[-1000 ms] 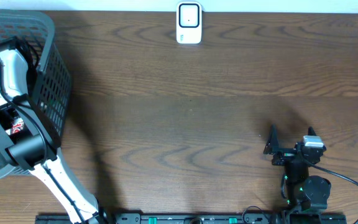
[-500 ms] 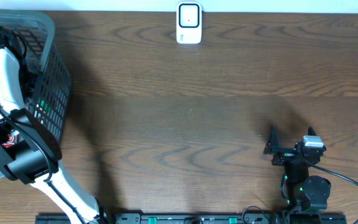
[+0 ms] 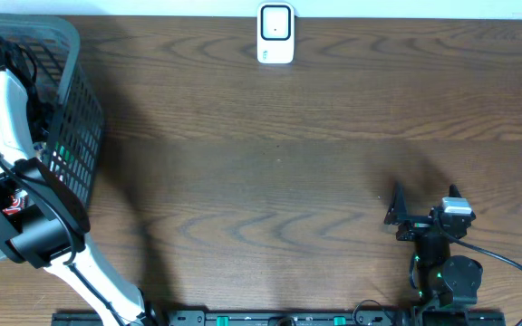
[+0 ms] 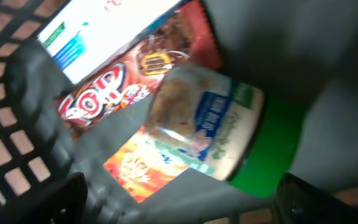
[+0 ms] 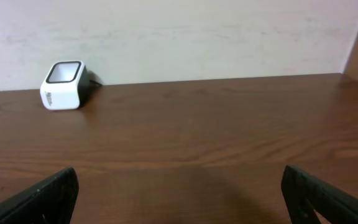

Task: Scan the item barcode
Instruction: 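Grasp the green-capped Knorr jar with the left gripper and lift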

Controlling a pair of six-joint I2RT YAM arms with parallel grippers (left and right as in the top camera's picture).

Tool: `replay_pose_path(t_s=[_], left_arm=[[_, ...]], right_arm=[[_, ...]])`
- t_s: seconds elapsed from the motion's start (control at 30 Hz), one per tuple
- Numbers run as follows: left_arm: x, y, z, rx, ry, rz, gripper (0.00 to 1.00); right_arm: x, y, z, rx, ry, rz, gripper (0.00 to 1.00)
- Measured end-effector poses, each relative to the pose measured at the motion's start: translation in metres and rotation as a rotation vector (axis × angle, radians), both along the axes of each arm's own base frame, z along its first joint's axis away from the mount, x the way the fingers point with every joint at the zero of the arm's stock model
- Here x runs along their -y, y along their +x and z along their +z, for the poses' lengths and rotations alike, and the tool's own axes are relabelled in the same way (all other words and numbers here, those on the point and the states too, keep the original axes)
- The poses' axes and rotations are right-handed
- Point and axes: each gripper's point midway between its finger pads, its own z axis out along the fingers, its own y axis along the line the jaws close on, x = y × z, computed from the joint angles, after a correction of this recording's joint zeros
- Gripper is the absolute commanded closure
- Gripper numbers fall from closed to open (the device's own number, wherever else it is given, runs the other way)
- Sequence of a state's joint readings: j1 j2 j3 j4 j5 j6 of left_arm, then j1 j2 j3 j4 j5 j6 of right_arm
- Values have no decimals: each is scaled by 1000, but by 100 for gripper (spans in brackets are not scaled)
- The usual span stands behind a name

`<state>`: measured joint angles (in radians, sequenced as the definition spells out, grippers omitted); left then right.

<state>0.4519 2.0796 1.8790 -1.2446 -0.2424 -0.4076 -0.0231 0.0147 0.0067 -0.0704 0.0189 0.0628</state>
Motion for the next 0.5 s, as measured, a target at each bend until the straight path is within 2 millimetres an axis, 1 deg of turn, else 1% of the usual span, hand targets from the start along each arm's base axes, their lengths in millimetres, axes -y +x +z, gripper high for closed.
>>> replay_pose_path(t_s=[0.37, 0.5], left_arm=[[8, 16, -4, 47, -86, -165, 2], [3, 14, -10, 53, -106, -181, 2]], right_arm=[[0, 0, 0, 0, 0, 0, 1], [0, 0, 0, 0, 0, 0, 1]])
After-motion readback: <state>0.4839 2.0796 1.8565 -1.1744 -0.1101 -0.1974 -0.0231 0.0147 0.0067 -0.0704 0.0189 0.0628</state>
